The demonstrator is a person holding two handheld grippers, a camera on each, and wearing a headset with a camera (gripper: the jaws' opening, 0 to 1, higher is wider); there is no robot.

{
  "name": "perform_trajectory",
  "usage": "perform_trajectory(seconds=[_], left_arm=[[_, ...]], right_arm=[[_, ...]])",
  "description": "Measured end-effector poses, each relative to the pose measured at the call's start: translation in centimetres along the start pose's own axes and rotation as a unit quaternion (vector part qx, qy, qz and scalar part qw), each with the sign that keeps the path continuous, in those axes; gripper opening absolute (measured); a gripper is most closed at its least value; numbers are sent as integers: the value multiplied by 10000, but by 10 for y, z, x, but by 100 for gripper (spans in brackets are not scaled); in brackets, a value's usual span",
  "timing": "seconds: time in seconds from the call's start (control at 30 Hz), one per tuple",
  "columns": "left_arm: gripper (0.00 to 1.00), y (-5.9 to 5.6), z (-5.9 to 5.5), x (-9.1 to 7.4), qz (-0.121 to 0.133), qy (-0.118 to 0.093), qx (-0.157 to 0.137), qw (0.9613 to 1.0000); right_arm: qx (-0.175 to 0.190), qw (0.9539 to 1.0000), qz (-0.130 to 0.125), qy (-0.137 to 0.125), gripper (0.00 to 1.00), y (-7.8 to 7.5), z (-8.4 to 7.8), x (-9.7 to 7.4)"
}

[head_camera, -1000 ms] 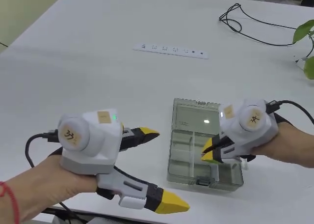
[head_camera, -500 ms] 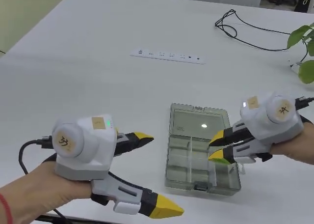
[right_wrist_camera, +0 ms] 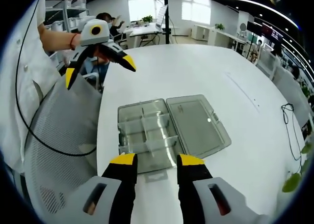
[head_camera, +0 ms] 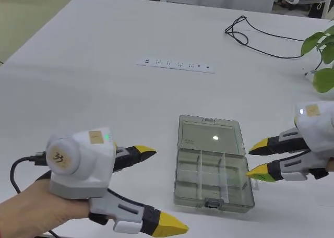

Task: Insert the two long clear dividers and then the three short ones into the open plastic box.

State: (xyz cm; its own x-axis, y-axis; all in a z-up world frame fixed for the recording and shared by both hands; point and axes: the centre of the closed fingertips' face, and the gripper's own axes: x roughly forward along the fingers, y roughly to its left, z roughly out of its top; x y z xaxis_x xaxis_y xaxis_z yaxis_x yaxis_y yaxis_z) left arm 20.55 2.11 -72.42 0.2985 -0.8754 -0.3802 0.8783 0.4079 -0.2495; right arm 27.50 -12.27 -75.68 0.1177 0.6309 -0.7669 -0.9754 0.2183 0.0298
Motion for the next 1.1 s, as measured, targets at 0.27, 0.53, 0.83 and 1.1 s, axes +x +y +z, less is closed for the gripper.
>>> perform_trajectory(seconds=[0.27, 0.53, 0.83, 1.1], left_arm=[[100, 3, 1, -1, 23, -25, -4, 10000], [100, 4, 1, -2, 29, -23, -11, 10000], [100, 5, 0, 0, 28, 1, -32, 10000], [100, 5, -1, -1, 55, 9, -68, 10000]], right_arm=[[84, 9993, -102, 353, 37, -4, -35, -24], [128, 9961, -152, 858, 39, -13, -83, -44], [119, 9924, -133, 1219, 45, -21, -117, -57], [-219, 9836, 33, 1792, 47, -25, -150, -61]])
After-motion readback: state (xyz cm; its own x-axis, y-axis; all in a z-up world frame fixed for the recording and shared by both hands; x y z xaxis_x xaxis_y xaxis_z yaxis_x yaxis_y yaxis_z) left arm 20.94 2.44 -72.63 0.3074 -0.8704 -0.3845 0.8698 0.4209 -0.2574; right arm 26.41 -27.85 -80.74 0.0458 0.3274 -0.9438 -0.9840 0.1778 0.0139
